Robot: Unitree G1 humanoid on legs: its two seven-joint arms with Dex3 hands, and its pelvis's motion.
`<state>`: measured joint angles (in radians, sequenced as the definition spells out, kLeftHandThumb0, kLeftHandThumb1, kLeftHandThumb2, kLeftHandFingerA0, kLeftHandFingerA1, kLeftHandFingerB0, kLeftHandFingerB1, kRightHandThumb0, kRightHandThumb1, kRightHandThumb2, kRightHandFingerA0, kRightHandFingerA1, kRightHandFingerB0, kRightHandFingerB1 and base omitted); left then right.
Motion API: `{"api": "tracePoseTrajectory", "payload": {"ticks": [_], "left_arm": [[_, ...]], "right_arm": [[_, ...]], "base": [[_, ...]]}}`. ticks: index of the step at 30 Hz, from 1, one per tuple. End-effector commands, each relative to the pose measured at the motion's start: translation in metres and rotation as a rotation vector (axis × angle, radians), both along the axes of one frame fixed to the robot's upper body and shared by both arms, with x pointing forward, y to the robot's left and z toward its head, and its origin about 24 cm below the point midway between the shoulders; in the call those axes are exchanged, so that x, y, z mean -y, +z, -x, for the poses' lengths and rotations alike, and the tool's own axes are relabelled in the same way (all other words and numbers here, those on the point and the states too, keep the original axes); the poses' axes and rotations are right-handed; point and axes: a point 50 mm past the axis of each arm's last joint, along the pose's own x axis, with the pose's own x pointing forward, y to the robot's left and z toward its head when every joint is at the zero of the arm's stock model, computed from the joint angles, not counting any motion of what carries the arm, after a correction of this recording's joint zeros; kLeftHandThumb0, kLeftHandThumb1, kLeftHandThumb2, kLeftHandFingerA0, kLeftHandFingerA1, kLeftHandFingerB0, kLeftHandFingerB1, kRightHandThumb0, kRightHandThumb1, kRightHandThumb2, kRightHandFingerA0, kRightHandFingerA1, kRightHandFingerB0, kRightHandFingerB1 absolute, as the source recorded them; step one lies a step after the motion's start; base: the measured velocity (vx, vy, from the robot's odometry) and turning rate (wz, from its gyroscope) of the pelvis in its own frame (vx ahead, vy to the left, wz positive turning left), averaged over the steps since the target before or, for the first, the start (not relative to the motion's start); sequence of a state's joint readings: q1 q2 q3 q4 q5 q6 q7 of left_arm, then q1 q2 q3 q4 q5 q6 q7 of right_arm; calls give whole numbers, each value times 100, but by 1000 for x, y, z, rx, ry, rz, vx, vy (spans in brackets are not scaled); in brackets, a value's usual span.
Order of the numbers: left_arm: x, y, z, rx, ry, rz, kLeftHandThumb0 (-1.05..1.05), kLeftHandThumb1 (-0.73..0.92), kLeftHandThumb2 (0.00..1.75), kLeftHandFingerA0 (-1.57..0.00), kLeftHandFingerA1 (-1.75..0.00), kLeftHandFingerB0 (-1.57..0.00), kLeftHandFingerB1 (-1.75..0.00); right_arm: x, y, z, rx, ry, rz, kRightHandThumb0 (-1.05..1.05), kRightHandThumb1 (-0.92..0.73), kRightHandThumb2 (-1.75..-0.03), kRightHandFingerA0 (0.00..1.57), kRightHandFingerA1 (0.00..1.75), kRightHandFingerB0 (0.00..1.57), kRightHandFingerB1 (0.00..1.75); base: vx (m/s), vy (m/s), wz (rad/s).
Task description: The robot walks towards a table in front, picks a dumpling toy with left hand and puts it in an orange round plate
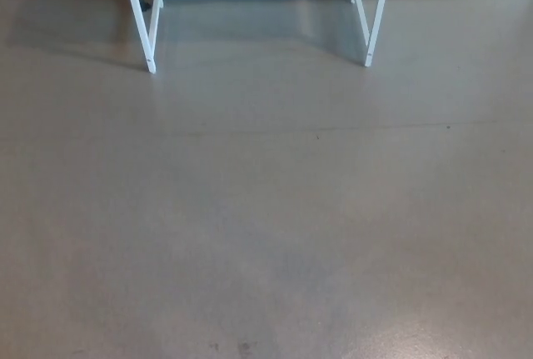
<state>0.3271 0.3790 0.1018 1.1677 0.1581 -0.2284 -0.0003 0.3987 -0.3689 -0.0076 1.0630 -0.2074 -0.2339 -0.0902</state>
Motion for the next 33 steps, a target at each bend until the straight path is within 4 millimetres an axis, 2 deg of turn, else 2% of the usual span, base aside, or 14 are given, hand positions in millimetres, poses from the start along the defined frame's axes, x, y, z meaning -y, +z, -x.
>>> {"api": "tracePoseTrajectory", "payload": {"ticks": [1,2,4,6,12,14,16,18,21,22,25,27,29,33], "left_arm": [[-10,10,-3,83,-61,-16,-15,58,57,-65,-114,-32,-31],[-11,10,-3,76,-58,-15,-12,41,88,-77,-98,-17,-49],[-12,10,-3,68,-53,-17,-14,41,88,-74,-90,-18,-50],[-11,9,-5,69,-60,-24,-17,59,58,-69,-79,-33,-32],[-11,10,-11,90,-85,-19,-17,59,58,-70,-110,-33,-32],[-11,10,-12,87,-76,-12,-18,59,58,-64,-94,-32,-31],[-12,10,-14,85,-78,-17,-18,58,57,-67,-95,-33,-32],[-13,10,-18,93,-90,-27,-19,58,58,-72,-115,-35,-32],[-13,11,-24,107,-113,-32,-18,58,57,-75,-105,-35,-32],[-12,10,-25,107,-112,-26,-18,60,58,-78,-109,-35,-32],[-11,9,-26,111,-109,-14,-16,60,58,-77,-113,-36,-32],[-11,10,-28,102,-142,-27,-16,61,58,-72,-101,-36,-32],[-10,10,-29,108,-145,-22,-17,61,58,-76,-106,-37,-33],[-9,9,-29,104,-161,-19,-17,61,58,-74,-103,-37,-32]], "right_arm": [[9,8,3,60,41,47,-32,-68,-61,93,56,33,32],[9,7,5,54,32,46,-32,-68,-61,94,55,33,32],[10,6,6,47,18,46,-34,-68,-61,93,56,34,32],[10,6,5,50,17,47,-34,-67,-61,94,57,36,33],[8,4,-1,58,29,48,-35,-67,-60,93,57,39,34],[9,3,-5,51,39,55,-42,-49,-84,89,71,30,47],[9,3,-8,55,43,57,-36,-68,-63,93,58,41,35],[8,2,-12,65,44,57,-37,-68,-63,93,56,41,35],[7,2,-13,65,48,66,-44,-50,-84,89,70,32,48],[8,1,-12,57,47,70,-38,-68,-63,96,61,42,35],[7,0,-14,41,54,70,-40,-69,-62,94,63,42,34],[6,-1,-15,39,63,67,-46,-51,-84,86,72,32,48],[5,-1,-15,43,74,76,-38,-68,-61,96,65,42,34],[6,-1,-12,16,93,97,-47,-52,-85,86,73,33,48]], "base": [[0,0,0],[0,0,0],[0,0,0],[0,0,0],[10,-4,9],[-10,64,-6],[71,141,-17],[112,248,-42],[147,351,-29],[169,307,-14],[189,121,-4],[220,2,-3],[253,-77,10],[248,-152,21]]}}
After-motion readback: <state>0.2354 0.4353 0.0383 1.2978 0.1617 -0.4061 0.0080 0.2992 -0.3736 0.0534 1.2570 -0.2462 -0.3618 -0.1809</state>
